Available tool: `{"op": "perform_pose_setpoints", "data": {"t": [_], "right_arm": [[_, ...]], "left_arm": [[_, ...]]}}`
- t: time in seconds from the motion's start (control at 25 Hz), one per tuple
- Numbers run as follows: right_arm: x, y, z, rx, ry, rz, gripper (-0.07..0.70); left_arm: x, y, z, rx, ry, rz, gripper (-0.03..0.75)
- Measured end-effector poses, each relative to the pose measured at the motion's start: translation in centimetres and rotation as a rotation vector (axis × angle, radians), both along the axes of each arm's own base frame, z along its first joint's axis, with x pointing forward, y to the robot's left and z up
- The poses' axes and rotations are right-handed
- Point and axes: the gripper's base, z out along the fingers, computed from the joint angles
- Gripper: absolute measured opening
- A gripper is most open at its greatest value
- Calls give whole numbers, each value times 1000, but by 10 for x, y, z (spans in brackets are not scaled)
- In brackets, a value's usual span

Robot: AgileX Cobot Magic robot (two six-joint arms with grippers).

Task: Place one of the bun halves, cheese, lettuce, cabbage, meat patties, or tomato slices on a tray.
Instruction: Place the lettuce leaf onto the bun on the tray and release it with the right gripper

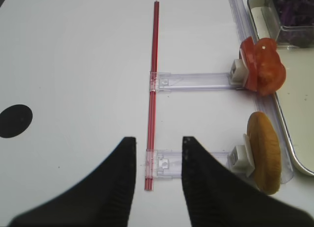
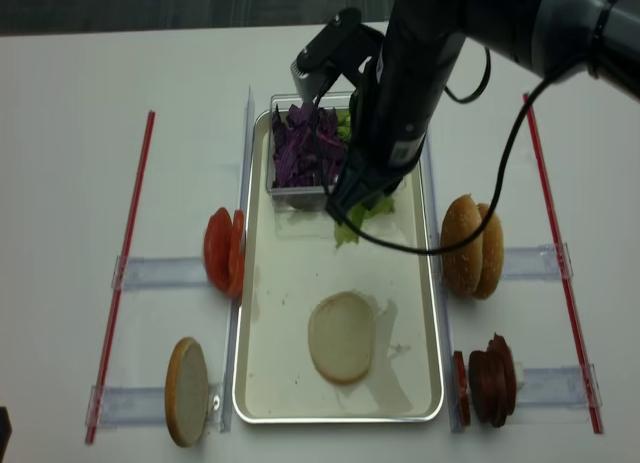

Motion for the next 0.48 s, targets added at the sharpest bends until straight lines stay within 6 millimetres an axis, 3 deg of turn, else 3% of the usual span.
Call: {"op": "perform_pose_setpoints", "data": {"t": [0.48], "right_arm": [[-38, 16, -33, 42, 23, 83, 29]], "left_arm": [[0, 0, 0, 0, 0, 0, 223]]}}
